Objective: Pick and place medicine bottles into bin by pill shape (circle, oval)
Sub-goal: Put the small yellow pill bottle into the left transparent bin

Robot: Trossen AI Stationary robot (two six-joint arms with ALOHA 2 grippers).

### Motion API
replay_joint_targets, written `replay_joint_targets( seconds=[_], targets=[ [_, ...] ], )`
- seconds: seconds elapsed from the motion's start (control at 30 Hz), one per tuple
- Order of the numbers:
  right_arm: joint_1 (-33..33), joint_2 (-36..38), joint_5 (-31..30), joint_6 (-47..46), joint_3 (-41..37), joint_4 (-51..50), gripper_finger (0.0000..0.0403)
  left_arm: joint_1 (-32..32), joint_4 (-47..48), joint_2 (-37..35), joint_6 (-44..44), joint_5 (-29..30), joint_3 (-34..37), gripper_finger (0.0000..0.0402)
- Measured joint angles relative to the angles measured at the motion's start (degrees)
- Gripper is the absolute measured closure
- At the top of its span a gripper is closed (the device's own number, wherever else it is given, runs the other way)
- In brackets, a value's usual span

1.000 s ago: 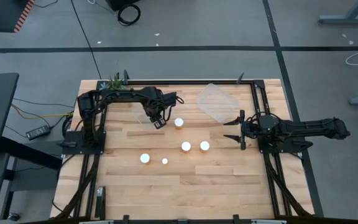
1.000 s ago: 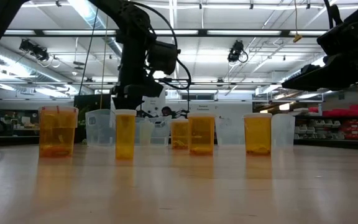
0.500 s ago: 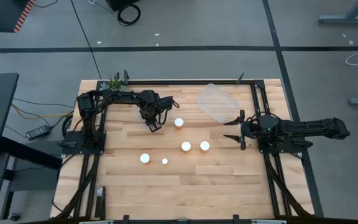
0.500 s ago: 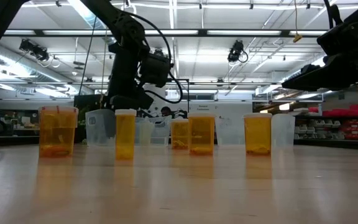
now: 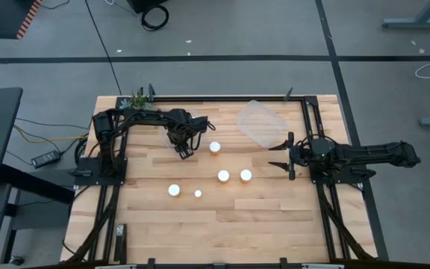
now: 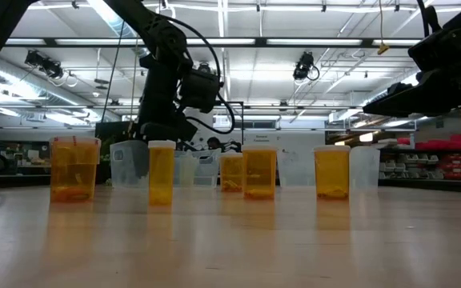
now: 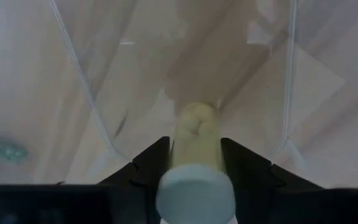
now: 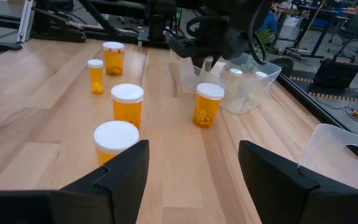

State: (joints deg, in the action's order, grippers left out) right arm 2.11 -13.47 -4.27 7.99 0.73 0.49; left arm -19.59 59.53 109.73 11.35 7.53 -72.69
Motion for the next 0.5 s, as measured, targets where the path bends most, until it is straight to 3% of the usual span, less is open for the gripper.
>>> replay_joint_targets(
  seconds=[0.5],
  targets=[
    [0.0,0.0,0.0,0.0,0.0,0.0,0.0148,0.1,2.1,0.0,-0.7,0.1,-5.0,0.0203]
  ],
)
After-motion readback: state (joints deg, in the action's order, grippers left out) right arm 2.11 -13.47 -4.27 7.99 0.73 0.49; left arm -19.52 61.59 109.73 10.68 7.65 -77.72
